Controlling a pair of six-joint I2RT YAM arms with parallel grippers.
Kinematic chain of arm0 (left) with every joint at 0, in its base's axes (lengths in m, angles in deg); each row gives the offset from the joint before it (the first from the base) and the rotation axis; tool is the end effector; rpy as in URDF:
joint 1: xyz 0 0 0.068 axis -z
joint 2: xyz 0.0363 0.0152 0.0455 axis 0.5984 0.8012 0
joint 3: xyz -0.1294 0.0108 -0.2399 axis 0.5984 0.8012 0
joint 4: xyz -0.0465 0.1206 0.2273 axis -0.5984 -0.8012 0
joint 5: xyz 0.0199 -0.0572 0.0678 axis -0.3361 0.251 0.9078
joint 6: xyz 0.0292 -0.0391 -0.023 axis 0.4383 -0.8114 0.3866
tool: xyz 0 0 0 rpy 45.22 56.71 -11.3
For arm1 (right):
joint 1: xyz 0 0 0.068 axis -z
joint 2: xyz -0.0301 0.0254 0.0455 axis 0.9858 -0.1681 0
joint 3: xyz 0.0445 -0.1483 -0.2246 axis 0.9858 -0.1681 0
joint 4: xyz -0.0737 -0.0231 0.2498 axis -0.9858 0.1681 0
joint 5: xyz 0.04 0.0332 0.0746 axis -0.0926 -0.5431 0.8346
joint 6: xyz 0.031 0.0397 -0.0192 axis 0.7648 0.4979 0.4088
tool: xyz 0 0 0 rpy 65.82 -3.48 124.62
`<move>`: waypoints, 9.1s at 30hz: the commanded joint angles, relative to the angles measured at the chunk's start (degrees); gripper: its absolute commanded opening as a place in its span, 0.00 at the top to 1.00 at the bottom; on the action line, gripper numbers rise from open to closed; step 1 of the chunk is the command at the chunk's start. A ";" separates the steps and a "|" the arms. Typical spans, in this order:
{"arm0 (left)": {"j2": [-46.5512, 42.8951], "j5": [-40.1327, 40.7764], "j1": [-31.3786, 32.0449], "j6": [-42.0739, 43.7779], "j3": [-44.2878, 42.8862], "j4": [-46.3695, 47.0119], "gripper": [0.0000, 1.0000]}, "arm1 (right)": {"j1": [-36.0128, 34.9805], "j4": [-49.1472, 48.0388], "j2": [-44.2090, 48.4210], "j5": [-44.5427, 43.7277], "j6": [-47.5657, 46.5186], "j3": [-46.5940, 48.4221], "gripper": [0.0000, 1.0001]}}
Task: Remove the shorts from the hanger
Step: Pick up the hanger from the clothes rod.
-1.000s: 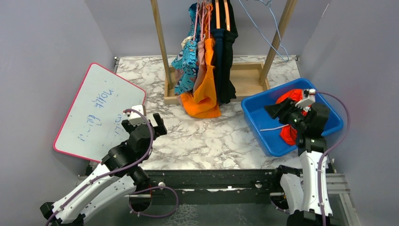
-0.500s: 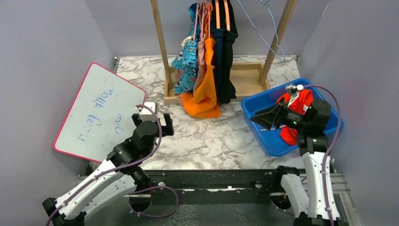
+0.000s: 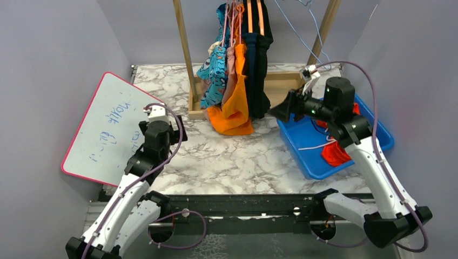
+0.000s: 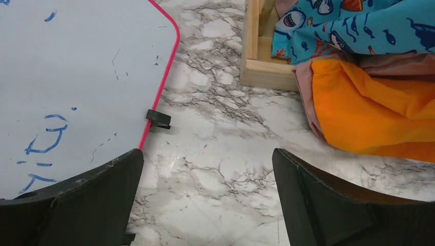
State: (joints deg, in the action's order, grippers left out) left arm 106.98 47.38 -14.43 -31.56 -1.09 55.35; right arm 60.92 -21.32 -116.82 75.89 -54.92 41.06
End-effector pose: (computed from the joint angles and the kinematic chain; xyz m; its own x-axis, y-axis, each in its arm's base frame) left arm 0.1602 -0.0498 0.2857 -0.3845 -0.1252 -0.9146 -0.1165 0.9894 -0.0864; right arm 0.1937 0.0893 0.3971 -0.5251 0.0435 -0.8499 -0.6521 0.6212 0.4347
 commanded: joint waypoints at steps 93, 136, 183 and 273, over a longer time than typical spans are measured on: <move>-5.96 -0.99 -0.68 0.82 2.37 0.99 0.01 | -10.13 -36.96 -28.20 -58.96 -28.14 27.53 0.99; -6.34 -2.54 -0.67 0.75 2.58 1.01 0.01 | -5.52 7.85 -32.29 -39.46 -13.85 48.12 0.27; -5.33 -2.72 -0.66 0.91 2.40 0.85 0.01 | -2.35 -20.44 -30.62 -39.58 -5.05 48.39 0.99; -29.41 -13.43 -0.63 3.75 4.02 8.35 0.01 | -7.37 -16.40 2.54 28.23 9.08 -6.30 0.99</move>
State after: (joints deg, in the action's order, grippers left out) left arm 81.58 36.71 -14.69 -28.98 1.84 59.24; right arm 57.62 -31.30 -109.15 107.65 -44.07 32.25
